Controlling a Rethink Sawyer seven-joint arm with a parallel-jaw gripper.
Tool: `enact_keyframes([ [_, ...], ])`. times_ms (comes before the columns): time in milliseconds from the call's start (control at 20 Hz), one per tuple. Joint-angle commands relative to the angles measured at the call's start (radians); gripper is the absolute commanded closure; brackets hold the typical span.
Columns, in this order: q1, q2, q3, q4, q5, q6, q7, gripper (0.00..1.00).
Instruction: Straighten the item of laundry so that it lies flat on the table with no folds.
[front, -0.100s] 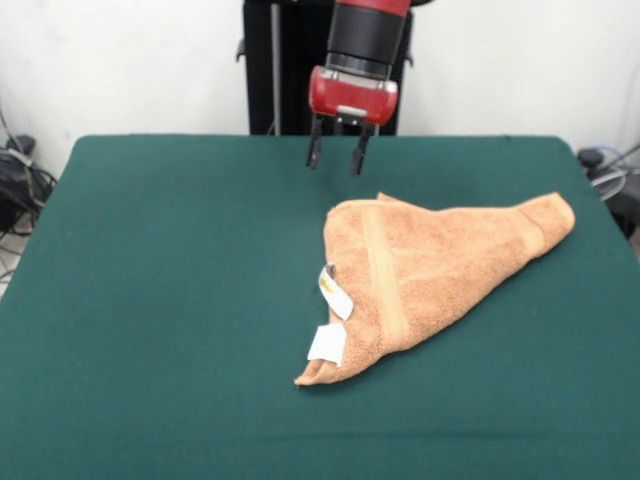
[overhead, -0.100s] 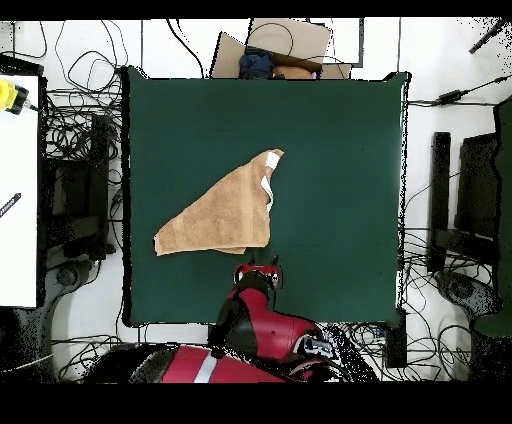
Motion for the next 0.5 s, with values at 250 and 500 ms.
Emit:
enact_keyframes([
  [250, 0.067, 0.175, -0.048, -0.109, 0.078, -0.205, 0.176, 0.00],
  [500, 0.068, 0.198, -0.054, -0.118, 0.080, -0.238, 0.177, 0.00],
])
